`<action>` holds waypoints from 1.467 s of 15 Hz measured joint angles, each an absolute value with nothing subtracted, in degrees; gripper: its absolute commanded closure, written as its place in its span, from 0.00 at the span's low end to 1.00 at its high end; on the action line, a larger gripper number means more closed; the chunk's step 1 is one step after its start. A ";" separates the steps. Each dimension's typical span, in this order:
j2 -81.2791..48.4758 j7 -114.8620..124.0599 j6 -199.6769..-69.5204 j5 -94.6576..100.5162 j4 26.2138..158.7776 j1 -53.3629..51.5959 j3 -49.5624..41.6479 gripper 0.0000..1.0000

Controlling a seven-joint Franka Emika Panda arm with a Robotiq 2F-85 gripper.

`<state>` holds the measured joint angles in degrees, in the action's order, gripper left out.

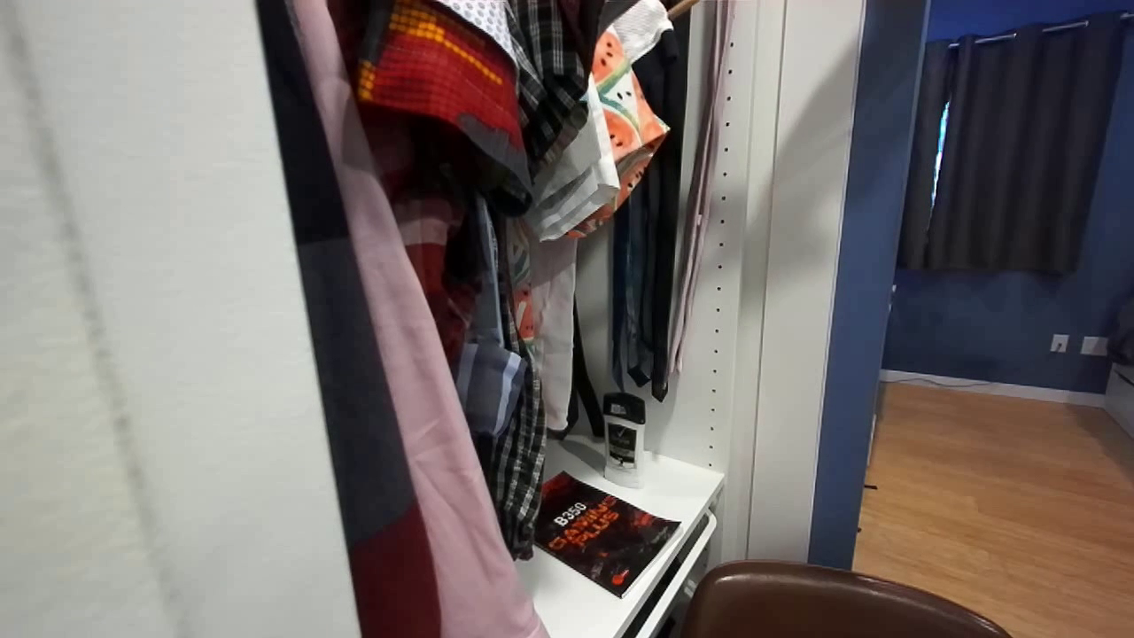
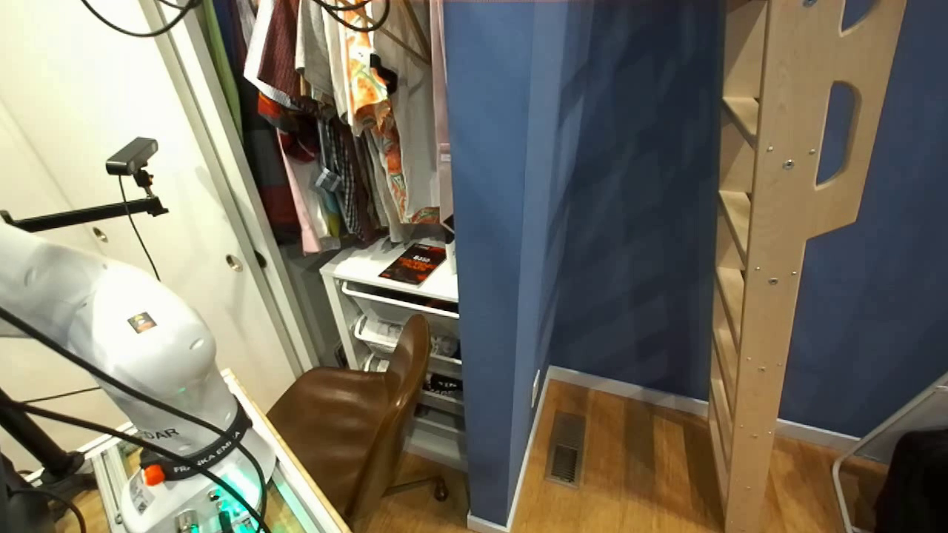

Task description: Put the wooden clothes hanger on the shelf

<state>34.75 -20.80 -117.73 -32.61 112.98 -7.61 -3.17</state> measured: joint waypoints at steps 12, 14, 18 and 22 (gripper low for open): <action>40.08 -16.04 -101.31 -29.78 118.77 -6.89 -7.08 0.96; 40.09 -15.28 -98.98 -29.77 119.82 -6.64 -7.18 0.96; 40.07 -14.21 -95.24 -29.83 122.34 -5.76 -7.42 0.96; 40.04 -12.23 -94.25 -30.80 125.73 -5.36 -7.39 0.96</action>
<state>40.04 -12.23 -94.25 -30.80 125.73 -5.36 -7.39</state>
